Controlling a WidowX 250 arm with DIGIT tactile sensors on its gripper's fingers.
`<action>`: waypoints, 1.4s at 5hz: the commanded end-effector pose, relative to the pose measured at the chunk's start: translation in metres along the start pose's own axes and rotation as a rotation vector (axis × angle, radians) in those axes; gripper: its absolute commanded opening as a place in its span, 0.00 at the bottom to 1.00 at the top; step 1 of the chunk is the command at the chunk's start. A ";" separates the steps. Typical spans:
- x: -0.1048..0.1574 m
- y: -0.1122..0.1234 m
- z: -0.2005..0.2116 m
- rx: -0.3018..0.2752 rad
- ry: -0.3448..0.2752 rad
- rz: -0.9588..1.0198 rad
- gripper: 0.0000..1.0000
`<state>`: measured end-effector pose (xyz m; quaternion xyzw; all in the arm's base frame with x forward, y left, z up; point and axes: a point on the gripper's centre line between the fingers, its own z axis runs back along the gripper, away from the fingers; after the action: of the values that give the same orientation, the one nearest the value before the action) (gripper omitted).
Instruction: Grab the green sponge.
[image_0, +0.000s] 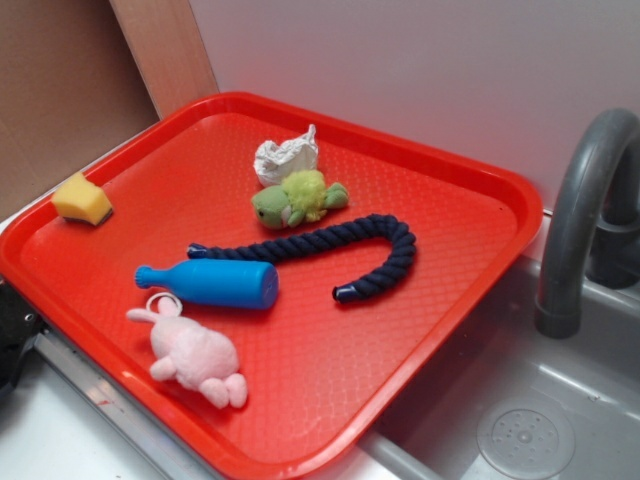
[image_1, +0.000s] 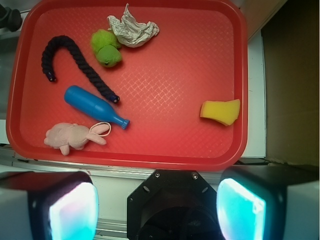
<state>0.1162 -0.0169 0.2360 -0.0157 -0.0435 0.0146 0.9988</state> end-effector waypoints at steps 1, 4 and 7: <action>0.000 0.000 0.000 0.000 0.000 0.000 1.00; 0.025 0.037 0.008 0.070 -0.018 0.747 1.00; 0.046 0.082 -0.038 -0.018 -0.054 1.510 1.00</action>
<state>0.1713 0.0567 0.1922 -0.0412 -0.0305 0.6818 0.7297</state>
